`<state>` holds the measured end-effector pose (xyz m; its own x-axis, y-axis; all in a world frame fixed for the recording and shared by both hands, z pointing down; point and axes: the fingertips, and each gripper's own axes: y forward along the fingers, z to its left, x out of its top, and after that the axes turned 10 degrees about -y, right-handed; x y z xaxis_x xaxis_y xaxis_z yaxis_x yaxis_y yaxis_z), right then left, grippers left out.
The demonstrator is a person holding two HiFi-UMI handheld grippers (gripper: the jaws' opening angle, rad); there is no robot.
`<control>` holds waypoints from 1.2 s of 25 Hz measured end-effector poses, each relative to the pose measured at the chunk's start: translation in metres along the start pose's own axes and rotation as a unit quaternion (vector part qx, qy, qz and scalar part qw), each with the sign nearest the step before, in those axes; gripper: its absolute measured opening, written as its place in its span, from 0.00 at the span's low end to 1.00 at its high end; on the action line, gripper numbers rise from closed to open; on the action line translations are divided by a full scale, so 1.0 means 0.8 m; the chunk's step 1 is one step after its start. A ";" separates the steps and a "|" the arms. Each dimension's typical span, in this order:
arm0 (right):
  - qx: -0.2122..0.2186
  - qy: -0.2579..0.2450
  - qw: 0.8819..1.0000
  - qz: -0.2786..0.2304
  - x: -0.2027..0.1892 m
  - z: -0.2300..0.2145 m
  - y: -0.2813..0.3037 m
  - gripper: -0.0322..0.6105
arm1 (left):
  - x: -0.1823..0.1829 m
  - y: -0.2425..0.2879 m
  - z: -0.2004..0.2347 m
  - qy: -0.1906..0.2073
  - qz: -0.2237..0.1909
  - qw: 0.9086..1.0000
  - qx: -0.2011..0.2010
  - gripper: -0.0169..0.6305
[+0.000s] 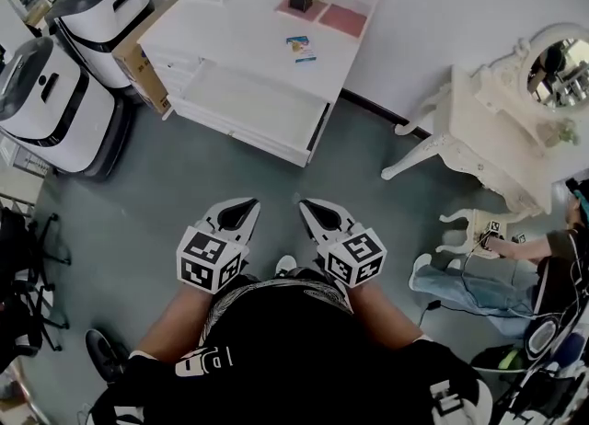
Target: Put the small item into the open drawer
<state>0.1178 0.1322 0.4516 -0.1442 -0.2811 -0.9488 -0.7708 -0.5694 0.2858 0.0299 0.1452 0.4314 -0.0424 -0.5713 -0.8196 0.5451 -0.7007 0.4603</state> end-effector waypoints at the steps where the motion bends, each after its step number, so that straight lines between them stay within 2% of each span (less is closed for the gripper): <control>1: -0.003 0.001 1.000 0.001 0.000 -0.010 0.000 0.06 | 0.004 0.008 0.000 0.001 0.001 1.000 0.000 0.05; 5: -0.012 0.017 1.000 0.013 -0.008 -0.043 0.001 0.06 | 0.008 0.028 0.001 -0.001 0.013 1.000 0.003 0.05; 11: -0.009 0.028 0.999 0.014 -0.011 -0.059 0.011 0.06 | 0.005 0.045 0.018 -0.013 0.032 0.999 0.013 0.05; 17: -0.024 0.028 0.999 0.024 -0.012 -0.086 0.023 0.06 | 0.025 0.080 0.025 -0.003 0.028 1.000 -0.010 0.05; 26: -0.060 0.009 0.998 0.028 0.028 -0.142 0.074 0.06 | 0.101 0.137 0.079 0.011 0.006 0.999 -0.035 0.05; 30: -0.066 0.013 0.997 0.040 0.045 -0.159 0.121 0.06 | 0.127 0.159 0.121 0.010 0.016 0.999 -0.043 0.05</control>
<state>0.1170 -0.0310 0.4620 -0.1842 -0.3495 -0.9187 -0.6693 -0.6399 0.3776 0.0135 -0.0431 0.4398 -0.0071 -0.5835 -0.8121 0.6152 -0.6428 0.4564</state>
